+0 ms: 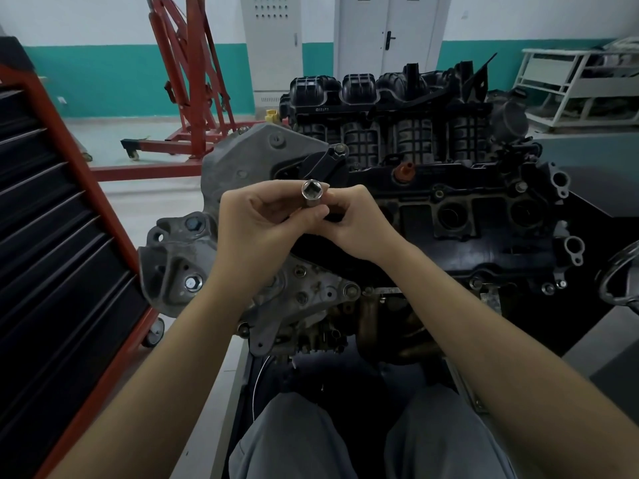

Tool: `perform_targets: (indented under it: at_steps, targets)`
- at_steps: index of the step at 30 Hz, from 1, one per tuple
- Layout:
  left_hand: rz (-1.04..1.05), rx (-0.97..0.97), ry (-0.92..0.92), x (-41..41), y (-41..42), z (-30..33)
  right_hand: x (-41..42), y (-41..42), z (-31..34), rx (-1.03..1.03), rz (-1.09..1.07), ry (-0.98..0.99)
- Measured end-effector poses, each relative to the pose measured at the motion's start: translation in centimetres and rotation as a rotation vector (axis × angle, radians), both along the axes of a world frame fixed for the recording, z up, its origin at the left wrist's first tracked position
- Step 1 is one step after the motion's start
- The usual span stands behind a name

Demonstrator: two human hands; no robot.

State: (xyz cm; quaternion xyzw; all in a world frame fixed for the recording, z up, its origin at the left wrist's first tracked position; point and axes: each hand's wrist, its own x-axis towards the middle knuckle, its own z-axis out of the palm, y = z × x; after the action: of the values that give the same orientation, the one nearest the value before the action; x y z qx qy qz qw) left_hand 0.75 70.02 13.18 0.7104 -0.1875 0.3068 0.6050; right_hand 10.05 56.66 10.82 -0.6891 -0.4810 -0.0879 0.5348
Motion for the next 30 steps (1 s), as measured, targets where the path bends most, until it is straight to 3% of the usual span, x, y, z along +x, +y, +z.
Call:
perform_targets:
  at_steps: [7, 13, 19, 25, 30]
  targets:
    - [0.189, 0.061, -0.059, 0.09, -0.34, 0.17, 0.36, -0.12, -0.13, -0.004, -0.076, -0.003]
    - [-0.004, 0.039, -0.011, -0.15, 0.16, 0.35, -0.05, -0.15, 0.02, -0.013, -0.037, 0.003]
    - [0.167, 0.099, -0.041, -0.22, -0.25, 0.56, 0.25, -0.10, -0.05, -0.003, -0.097, -0.016]
    - [-0.015, 0.073, -0.005, -0.53, 0.08, 0.61, -0.16, -0.08, -0.03, -0.014, -0.029, -0.003]
    - [0.267, 0.208, -0.059, -0.57, -0.08, 0.38, 0.16, 0.01, -0.13, -0.052, -0.064, -0.002]
